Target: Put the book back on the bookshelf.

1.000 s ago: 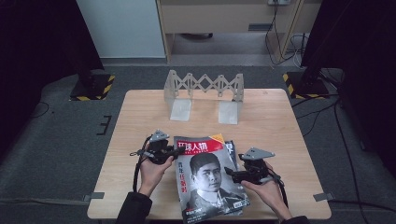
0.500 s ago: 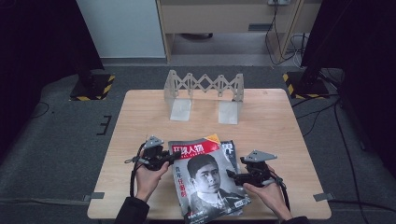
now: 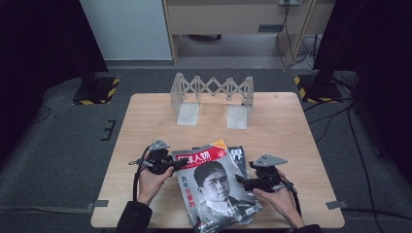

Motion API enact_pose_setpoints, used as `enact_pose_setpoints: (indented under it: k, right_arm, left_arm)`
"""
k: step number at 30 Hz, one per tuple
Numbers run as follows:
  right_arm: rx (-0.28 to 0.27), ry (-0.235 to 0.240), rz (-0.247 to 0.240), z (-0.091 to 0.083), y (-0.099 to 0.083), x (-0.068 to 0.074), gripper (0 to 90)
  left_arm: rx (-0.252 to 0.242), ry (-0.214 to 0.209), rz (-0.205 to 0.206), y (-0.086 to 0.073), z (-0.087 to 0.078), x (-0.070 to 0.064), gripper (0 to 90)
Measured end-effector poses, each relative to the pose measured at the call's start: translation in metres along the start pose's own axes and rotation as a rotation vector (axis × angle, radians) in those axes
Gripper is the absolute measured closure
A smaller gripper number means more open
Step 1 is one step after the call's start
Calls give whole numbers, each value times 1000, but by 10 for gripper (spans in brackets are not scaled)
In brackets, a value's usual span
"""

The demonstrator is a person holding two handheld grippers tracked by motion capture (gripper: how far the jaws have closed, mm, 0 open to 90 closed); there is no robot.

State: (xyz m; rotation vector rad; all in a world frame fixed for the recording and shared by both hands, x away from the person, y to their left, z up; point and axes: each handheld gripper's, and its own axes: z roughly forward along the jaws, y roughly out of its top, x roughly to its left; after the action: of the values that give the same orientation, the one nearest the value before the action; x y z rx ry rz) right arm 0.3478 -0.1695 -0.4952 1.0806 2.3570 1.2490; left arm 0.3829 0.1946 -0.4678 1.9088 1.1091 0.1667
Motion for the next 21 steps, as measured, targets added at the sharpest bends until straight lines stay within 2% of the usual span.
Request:
enact_pose_setpoints:
  k: [5,6,12,15,18,21]
  right_arm:
    - [-2,5,1,0,0,0,227]
    - [-2,6,2,0,0,-1,227]
    - [-2,5,-4,0,0,0,227]
    - [1,6,-5,0,0,-1,227]
    - [1,4,-7,0,0,0,227]
    - [7,2,-10,0,1,1,227]
  left_arm:
    - [23,-43,-22,13,3,9,569]
    - [51,-56,-12,19,6,12,568]
    - [110,-74,11,31,11,13,582]
    - [136,-59,14,32,13,13,590]
    - [145,-53,-18,28,11,18,649]
    - [139,-70,-43,24,6,19,708]
